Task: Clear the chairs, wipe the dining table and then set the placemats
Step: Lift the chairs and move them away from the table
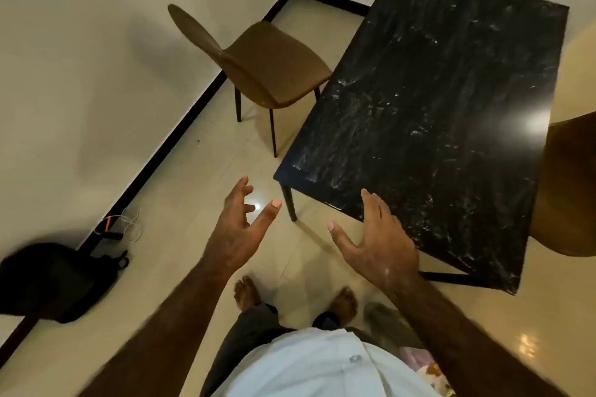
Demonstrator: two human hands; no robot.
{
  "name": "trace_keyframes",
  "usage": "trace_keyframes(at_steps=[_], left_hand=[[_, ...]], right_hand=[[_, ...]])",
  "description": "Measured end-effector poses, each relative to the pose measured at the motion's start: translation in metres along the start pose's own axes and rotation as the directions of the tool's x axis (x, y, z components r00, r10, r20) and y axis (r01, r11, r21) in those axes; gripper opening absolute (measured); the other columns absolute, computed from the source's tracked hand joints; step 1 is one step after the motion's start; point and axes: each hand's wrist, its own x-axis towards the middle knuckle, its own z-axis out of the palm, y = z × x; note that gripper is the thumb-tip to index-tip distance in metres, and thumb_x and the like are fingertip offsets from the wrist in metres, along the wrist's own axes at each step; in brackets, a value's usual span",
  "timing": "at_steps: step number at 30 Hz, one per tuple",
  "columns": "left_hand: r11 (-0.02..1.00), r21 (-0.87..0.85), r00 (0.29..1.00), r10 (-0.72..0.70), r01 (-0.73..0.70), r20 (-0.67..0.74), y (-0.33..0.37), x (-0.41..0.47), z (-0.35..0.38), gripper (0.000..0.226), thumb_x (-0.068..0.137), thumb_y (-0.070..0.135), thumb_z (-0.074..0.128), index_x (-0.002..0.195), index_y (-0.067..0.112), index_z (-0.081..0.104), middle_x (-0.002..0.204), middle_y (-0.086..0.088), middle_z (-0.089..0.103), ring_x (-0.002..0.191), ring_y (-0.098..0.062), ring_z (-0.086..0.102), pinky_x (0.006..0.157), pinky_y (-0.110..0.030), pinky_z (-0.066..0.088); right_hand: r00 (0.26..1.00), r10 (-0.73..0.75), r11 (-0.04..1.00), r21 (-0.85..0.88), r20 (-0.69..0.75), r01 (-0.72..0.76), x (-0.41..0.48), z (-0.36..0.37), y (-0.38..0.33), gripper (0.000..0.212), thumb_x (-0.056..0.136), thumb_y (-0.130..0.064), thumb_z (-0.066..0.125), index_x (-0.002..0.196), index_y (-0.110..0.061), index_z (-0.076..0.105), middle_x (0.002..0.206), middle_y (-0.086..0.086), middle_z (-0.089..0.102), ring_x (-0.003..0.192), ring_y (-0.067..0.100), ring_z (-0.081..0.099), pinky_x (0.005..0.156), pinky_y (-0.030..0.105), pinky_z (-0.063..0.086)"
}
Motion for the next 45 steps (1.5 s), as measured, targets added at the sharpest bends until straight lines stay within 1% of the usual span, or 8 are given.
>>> trace_keyframes(at_steps=[6,17,24,28,32,38,41,45], left_hand=[[0.994,-0.064,0.996,-0.089,0.090,0.011,-0.065,0.015,-0.082,0.115,0.079,0.089,0.062,0.172,0.034,0.022,0.174,0.005,0.036,0.145,-0.021,0.053,0.104,-0.037,0.049],[0.987,-0.114,0.993,-0.117,0.117,0.008,-0.123,0.085,-0.222,0.110,0.083,0.083,0.061,0.173,0.033,0.024,0.172,0.004,0.040,0.144,-0.021,0.054,0.108,-0.038,0.046],[0.988,-0.073,0.991,-0.135,0.136,0.019,-0.123,0.189,-0.266,0.118,0.076,0.091,0.059,0.173,0.033,0.024,0.170,0.006,0.042,0.141,-0.017,0.055,0.107,-0.038,0.047],[0.987,-0.055,0.988,-0.153,0.153,-0.002,-0.113,0.262,-0.292,0.105,0.086,0.082,0.063,0.173,0.034,0.027,0.167,0.007,0.044,0.139,-0.017,0.055,0.103,-0.036,0.047],[0.976,-0.096,0.979,-0.201,0.197,-0.040,-0.089,0.332,-0.320,0.118,0.070,0.103,0.059,0.168,0.043,0.033,0.165,0.013,0.049,0.138,-0.014,0.056,0.113,-0.052,0.052],[0.943,0.330,0.999,-0.044,0.034,0.021,-0.032,0.477,-0.351,0.132,0.071,0.110,0.043,0.174,0.030,0.023,0.179,-0.005,0.028,0.160,-0.033,0.036,0.125,-0.065,0.039],[0.777,0.606,0.985,0.128,-0.171,0.114,0.007,0.567,-0.358,0.111,0.092,0.091,0.050,0.174,0.023,0.018,0.179,-0.011,0.024,0.160,-0.040,0.033,0.121,-0.069,0.039],[0.532,0.742,0.911,0.291,-0.407,0.291,0.057,0.677,-0.362,0.113,0.091,0.093,0.046,0.171,0.019,0.017,0.179,-0.016,0.022,0.159,-0.047,0.033,0.118,-0.072,0.040]], right_hand=[[0.997,-0.010,0.998,-0.064,0.080,0.015,0.002,0.041,-0.088,0.112,0.089,-0.097,0.030,0.174,-0.031,0.001,0.183,0.000,0.014,0.166,0.026,0.026,0.126,0.046,0.039],[0.998,-0.014,1.000,0.024,0.053,0.013,0.038,0.069,-0.253,0.106,0.092,-0.092,0.042,0.173,-0.030,0.014,0.181,-0.001,0.024,0.163,0.028,0.033,0.119,0.051,0.046],[0.999,-0.014,0.998,0.062,0.043,0.011,0.128,0.070,-0.304,0.108,0.089,-0.095,0.044,0.173,-0.030,0.018,0.178,-0.002,0.029,0.159,0.026,0.039,0.117,0.051,0.049],[0.997,-0.005,0.995,0.101,0.076,-0.003,0.198,0.063,-0.323,0.110,0.091,-0.089,0.050,0.174,-0.024,0.017,0.179,0.004,0.029,0.159,0.029,0.038,0.123,0.050,0.044],[0.997,0.001,0.988,0.152,0.081,-0.014,0.261,0.045,-0.348,0.110,0.092,-0.086,0.054,0.174,-0.023,0.016,0.179,0.004,0.028,0.159,0.030,0.037,0.120,0.049,0.045],[0.999,0.040,0.998,-0.042,-0.015,-0.041,0.363,0.005,-0.385,0.114,0.089,-0.096,0.035,0.174,-0.023,0.014,0.180,0.009,0.022,0.159,0.036,0.034,0.116,0.055,0.048],[0.994,0.090,0.991,-0.095,-0.063,-0.096,0.417,-0.015,-0.407,0.118,0.088,-0.100,0.023,0.175,-0.022,0.009,0.181,0.012,0.017,0.158,0.039,0.035,0.118,0.056,0.045],[0.971,0.208,0.969,-0.108,-0.122,-0.221,0.478,-0.034,-0.435,0.118,0.087,-0.102,0.016,0.175,-0.024,0.007,0.182,0.013,0.014,0.159,0.041,0.033,0.120,0.057,0.042]])
